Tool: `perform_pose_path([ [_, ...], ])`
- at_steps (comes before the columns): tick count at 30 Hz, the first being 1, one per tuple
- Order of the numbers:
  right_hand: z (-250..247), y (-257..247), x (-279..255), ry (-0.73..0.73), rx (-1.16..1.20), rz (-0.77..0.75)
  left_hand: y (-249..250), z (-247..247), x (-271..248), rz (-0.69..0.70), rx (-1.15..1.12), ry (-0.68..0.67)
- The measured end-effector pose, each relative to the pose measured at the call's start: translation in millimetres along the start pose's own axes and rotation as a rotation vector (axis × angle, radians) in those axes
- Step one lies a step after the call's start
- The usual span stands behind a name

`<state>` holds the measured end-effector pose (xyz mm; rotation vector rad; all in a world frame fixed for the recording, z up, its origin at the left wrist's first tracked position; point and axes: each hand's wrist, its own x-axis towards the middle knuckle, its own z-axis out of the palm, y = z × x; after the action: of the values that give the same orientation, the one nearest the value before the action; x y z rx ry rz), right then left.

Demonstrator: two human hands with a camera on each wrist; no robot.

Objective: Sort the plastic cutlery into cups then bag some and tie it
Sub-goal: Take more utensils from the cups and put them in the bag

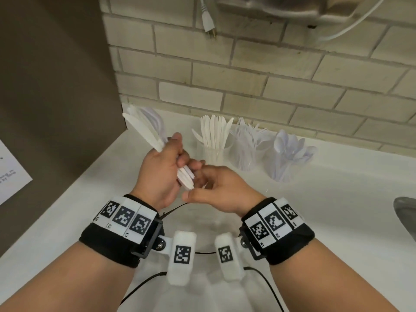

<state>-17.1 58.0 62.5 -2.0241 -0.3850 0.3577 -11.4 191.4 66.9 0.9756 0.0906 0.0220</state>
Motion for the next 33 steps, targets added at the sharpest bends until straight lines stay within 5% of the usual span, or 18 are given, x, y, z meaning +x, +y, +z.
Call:
perform_pose_path([
  [5, -7.4, -8.3, 9.0, 0.428, -0.031, -0.118, -8.6, -3.6, 5.2, -0.038, 0.309, 0.084],
  [16, -4.8, -18.5, 23.0, 0.481, 0.012, -0.066, -24.5, 3.0, -2.6, 0.036, 0.881, -0.123],
  [23, -8.1, -14.4, 22.7, 0.377, 0.120, -0.001, -19.4, 1.2, -11.3, -0.011, 0.614, -0.250],
  [27, -6.4, -10.6, 26.6, 0.381, 0.137, 0.029, -18.7, 1.2, -12.2, -0.168, 0.331, -0.251],
  [33, -7.6, -10.2, 24.4, 0.369, 0.262, 0.011, -23.6, 7.5, -10.9, -0.071, 0.457, -0.168],
])
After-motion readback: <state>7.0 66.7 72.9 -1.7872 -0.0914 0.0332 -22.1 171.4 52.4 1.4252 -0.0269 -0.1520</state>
